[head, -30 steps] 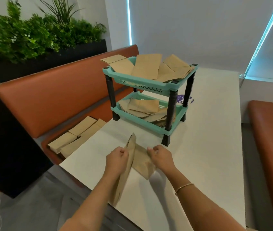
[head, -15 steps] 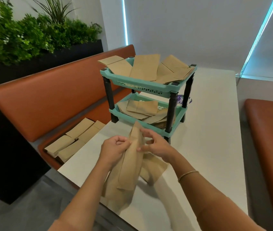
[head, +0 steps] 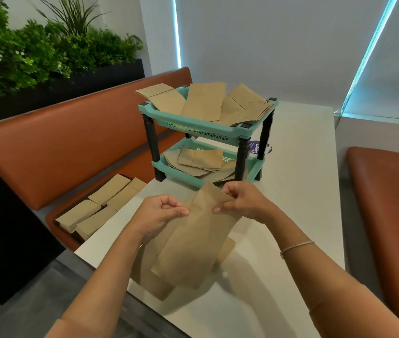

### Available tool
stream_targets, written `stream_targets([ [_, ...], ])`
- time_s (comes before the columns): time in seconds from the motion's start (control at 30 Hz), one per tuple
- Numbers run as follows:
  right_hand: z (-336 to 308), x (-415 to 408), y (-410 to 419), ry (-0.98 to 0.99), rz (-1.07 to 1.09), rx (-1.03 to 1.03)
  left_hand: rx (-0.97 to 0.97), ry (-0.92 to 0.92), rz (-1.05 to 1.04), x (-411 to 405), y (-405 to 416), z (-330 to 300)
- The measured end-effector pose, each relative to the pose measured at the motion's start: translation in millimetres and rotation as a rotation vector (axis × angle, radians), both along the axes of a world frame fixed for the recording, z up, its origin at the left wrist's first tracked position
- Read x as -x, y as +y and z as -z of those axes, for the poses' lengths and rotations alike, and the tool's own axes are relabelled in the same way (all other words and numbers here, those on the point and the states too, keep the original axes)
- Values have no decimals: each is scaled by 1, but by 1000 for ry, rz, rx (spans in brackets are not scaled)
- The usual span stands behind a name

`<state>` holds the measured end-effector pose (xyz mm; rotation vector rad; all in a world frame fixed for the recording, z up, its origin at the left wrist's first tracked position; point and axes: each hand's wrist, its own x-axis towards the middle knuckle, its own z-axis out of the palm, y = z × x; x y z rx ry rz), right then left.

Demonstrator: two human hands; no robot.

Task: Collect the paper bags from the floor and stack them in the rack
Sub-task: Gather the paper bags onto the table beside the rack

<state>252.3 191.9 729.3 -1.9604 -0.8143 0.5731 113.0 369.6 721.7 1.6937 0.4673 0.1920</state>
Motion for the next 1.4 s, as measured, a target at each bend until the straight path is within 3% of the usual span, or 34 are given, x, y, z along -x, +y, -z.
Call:
stream_targets([
  [0.17, -17, -14, -51, 17, 171, -73, 30, -76, -68, -2, -8, -8],
  [0.37, -52, -21, -141, 108, 150, -8, 69, -196, -31, -23, -52, -25],
  [0.57, -65, -17, -206, -101, 245, 76, 113, -304, 199, -79, -172, -29],
  [0.8, -47, -28, -320, -359, 443, 314, 66, -248, 317, -134, -312, 7],
  [0.93, 22, -54, -386, -415, 592, 515, -129, -155, 296, -156, -360, 39],
  [1.07, 138, -58, -416, -255, 711, 667, -299, -93, 333, -170, -382, 64],
  [1.23, 261, -41, -419, -49, 649, 723, -443, -57, 369, -187, -384, 85],
  [1.4, 334, -34, -418, 23, 545, 795, -521, -39, 367, -194, -378, 103],
])
